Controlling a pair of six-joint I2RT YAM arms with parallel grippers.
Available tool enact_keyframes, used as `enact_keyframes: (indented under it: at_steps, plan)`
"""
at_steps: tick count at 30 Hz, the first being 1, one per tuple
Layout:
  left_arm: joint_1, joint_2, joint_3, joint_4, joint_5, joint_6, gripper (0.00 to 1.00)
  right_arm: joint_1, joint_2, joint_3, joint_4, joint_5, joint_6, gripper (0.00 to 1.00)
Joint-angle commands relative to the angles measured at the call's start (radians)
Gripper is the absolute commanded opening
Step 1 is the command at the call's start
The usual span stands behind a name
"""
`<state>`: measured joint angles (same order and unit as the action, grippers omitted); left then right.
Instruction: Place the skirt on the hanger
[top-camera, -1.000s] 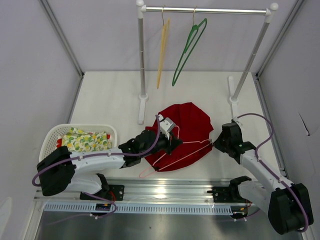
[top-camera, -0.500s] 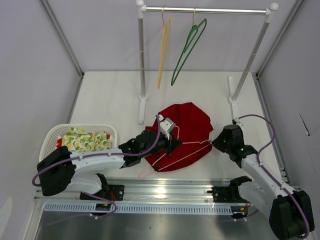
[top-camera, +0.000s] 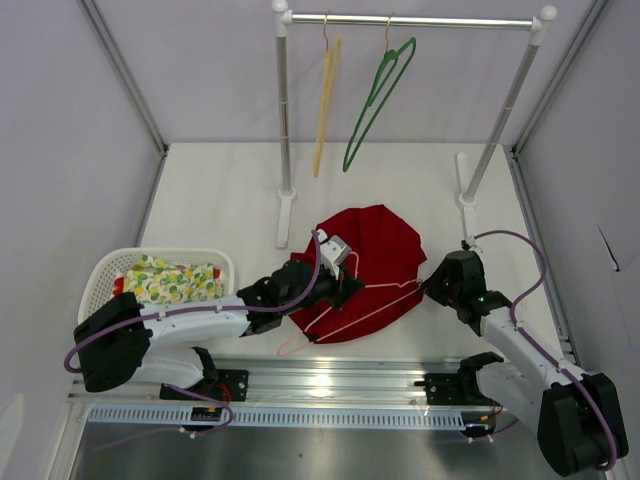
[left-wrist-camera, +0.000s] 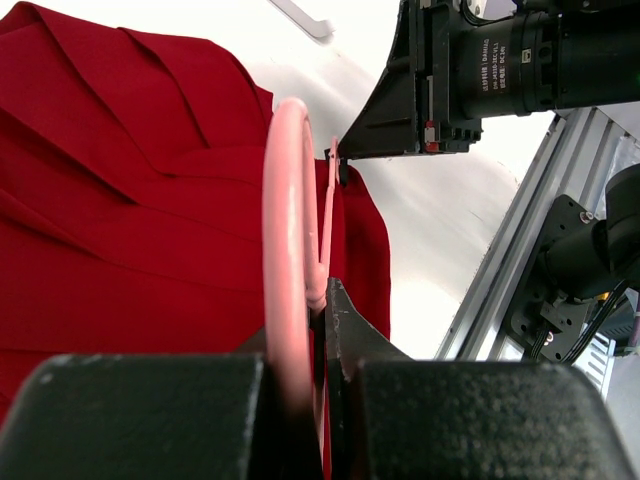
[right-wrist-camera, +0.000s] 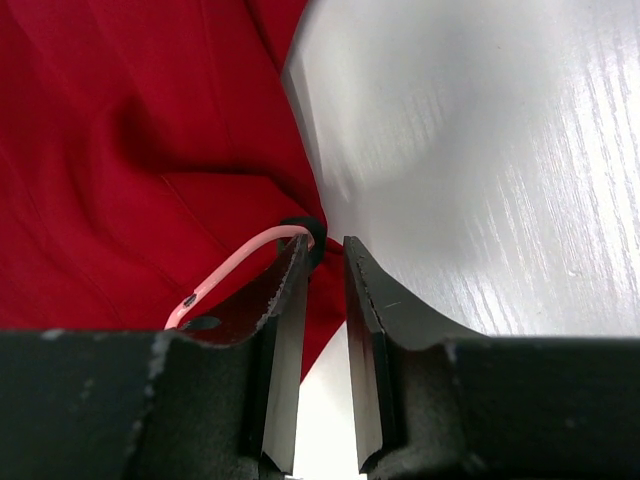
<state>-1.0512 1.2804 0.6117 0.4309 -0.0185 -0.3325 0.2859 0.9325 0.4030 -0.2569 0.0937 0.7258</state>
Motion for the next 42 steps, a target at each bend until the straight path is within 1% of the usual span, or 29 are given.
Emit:
enact_keyframes:
  at_steps: [1,12,25,28,34,36,38,42]
  plan:
    - [0.008,-0.001,0.028,-0.009,0.008,0.007,0.0,0.001,0.012,-0.007,0.067,-0.009,0.006,0.26]
    - [0.008,0.007,0.034,-0.011,0.011,0.007,0.0,0.006,0.019,-0.02,0.108,-0.022,0.003,0.23]
    - [0.008,0.016,0.04,-0.011,0.011,0.007,0.0,0.027,0.019,-0.044,0.113,-0.014,-0.003,0.24]
    - [0.008,0.016,0.045,-0.012,0.011,0.007,0.0,0.027,0.028,-0.044,0.116,-0.012,-0.002,0.2]
    - [0.008,0.014,0.04,-0.018,0.011,0.009,0.0,0.029,0.028,-0.043,0.107,-0.008,-0.003,0.2]
    - [0.008,0.016,0.042,-0.02,0.011,0.01,0.0,0.03,0.025,-0.047,0.102,-0.005,-0.002,0.21]
    - [0.008,0.014,0.042,-0.02,0.011,0.009,0.0,0.03,0.023,-0.047,0.096,-0.003,-0.002,0.25]
    - [0.008,0.017,0.045,-0.023,0.011,0.01,0.0,0.029,0.019,-0.041,0.082,0.006,-0.005,0.27]
